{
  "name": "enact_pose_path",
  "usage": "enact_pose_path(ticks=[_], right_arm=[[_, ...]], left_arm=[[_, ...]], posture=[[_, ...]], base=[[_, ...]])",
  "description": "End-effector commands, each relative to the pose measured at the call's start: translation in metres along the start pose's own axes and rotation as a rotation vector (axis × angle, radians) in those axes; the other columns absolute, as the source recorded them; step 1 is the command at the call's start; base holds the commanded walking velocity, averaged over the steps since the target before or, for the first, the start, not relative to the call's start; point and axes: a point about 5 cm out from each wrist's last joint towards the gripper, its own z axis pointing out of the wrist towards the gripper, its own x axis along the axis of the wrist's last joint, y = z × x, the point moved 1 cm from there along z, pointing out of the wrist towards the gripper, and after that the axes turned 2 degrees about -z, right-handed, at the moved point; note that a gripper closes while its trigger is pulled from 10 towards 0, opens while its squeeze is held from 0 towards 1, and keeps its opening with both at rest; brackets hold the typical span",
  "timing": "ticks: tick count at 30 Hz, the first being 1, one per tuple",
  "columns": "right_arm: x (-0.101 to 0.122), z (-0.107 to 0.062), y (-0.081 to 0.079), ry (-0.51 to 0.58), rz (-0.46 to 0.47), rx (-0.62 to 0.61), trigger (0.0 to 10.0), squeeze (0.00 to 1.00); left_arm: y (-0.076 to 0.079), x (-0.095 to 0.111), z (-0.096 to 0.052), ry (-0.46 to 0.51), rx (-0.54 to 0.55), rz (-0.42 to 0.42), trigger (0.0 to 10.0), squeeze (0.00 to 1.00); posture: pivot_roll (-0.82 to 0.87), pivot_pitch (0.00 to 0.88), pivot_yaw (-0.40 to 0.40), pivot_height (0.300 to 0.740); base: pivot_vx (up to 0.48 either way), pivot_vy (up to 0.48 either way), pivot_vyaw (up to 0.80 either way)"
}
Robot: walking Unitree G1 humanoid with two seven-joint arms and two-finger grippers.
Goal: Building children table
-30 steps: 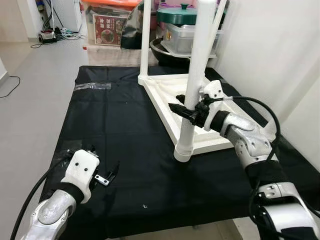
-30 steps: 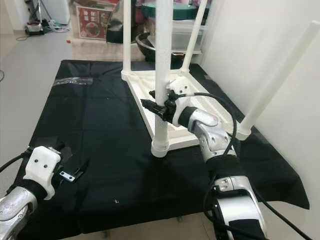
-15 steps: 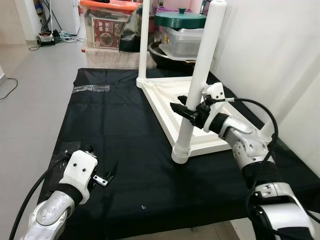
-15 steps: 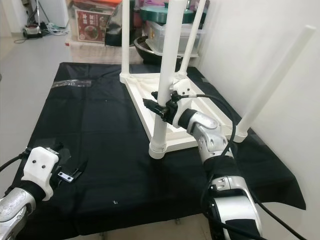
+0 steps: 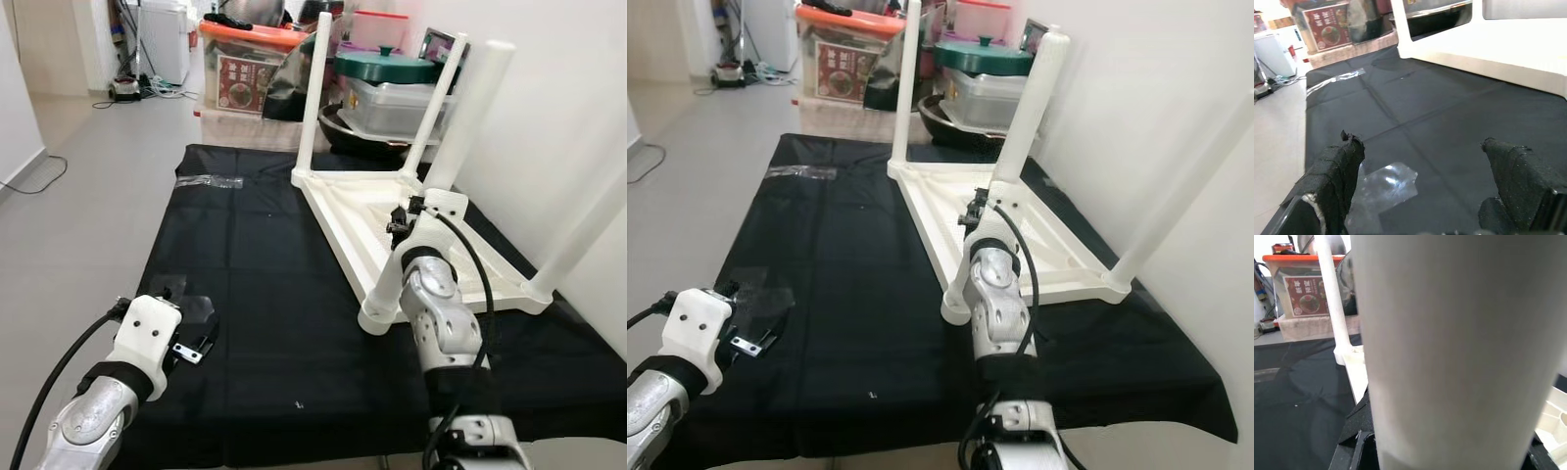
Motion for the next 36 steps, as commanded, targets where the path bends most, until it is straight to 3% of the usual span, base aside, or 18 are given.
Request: enact_pose_path(ticks=[1,4,5,6,7,10,11,15,16,18,19,24,28,29,32,36], right_arm=[[-0.041,-0.005,0.009,-0.188,-0.021,-0.049,0.0,0.00],[-0.042,-0.006,0.003,-0.207,-0.029,-0.056,0.0,0.00],[-0.042,-0.007,-0.001,-0.211,-0.030,-0.056,2.9,0.00],[-0.041,-0.008,-0.005,-0.206,-0.029,-0.040,8.6,0.00],[-0.036,-0.011,-0.008,-0.191,-0.009,-0.026,10.0,0.00],[-0.032,-0.012,-0.009,-0.179,0.005,-0.019,10.0,0.00],[-0.028,-0.013,-0.009,-0.162,0.031,-0.008,10.0,1.00],[-0.003,-0.009,-0.008,-0.060,0.061,0.065,10.0,1.00],[0.007,-0.008,-0.008,-0.014,0.063,0.095,10.0,0.76],[0.013,-0.008,-0.008,0.013,0.064,0.112,10.0,0.76],[0.016,-0.008,-0.008,0.031,0.052,0.136,10.0,0.00],[0.031,-0.013,-0.011,0.088,0.078,0.333,10.0,0.00],[0.039,-0.018,-0.015,0.102,0.093,0.636,10.0,0.00],[0.039,-0.018,-0.015,0.102,0.093,0.636,10.0,0.00],[0.033,-0.013,-0.010,0.088,-0.023,0.827,10.0,0.00],[0.030,-0.006,-0.006,0.071,-0.063,0.907,10.0,0.00]], left_arm=[[-0.001,-0.002,0.001,-0.013,-0.007,0.006,10.0,0.00],[0.000,-0.001,0.005,-0.007,-0.006,0.005,10.0,0.00],[0.001,0.000,0.007,-0.004,-0.006,0.004,10.0,0.00],[0.002,0.000,0.007,-0.002,-0.008,0.002,10.0,0.00],[0.003,-0.001,0.008,-0.003,-0.014,0.003,10.0,0.00],[0.004,-0.001,0.008,-0.004,-0.018,0.004,10.0,0.00],[0.005,-0.001,0.008,-0.005,-0.021,0.004,10.0,0.00],[0.003,0.000,0.011,-0.001,-0.025,0.008,10.0,0.00],[0.002,0.000,0.012,0.001,-0.027,0.010,10.0,0.00],[0.001,0.001,0.012,0.002,-0.028,0.012,10.0,0.00],[0.001,0.001,0.012,0.003,-0.029,0.014,10.0,0.00],[0.002,0.001,0.013,0.008,-0.034,0.014,10.0,0.00],[0.005,-0.001,0.013,0.007,-0.045,0.011,10.0,0.00],[0.005,-0.001,0.013,0.007,-0.045,0.011,10.0,0.00],[0.005,-0.001,0.016,0.007,-0.056,0.014,10.0,0.00],[0.005,-0.001,0.018,0.009,-0.061,0.017,10.0,0.00]], posture=[[0.12,0.000,-0.109,0.740],[0.12,0.000,-0.112,0.740],[0.12,0.000,-0.112,0.740],[0.12,0.000,-0.112,0.740],[0.12,0.000,-0.110,0.740],[0.12,0.000,-0.110,0.740],[0.11,0.000,-0.107,0.740],[0.10,0.000,-0.099,0.740],[0.09,0.000,-0.094,0.740],[0.09,0.000,-0.094,0.740],[0.09,0.000,-0.093,0.740],[0.09,0.000,-0.093,0.740],[0.07,0.000,-0.089,0.740],[0.07,0.000,-0.089,0.740],[0.07,0.000,-0.086,0.740],[0.07,0.000,-0.089,0.740]], base=[[0.000,0.000,0.00],[0.000,0.000,0.00],[0.000,0.000,0.00],[0.000,0.000,0.00],[0.000,0.000,0.00],[0.000,0.000,0.00],[0.000,0.000,0.00],[0.000,0.000,0.00],[0.000,0.000,0.00],[0.000,0.000,0.00],[0.000,0.000,0.00],[0.000,0.000,0.00],[0.000,0.000,0.00],[0.000,0.000,0.00],[0.000,0.000,0.00],[0.000,0.000,0.00]])
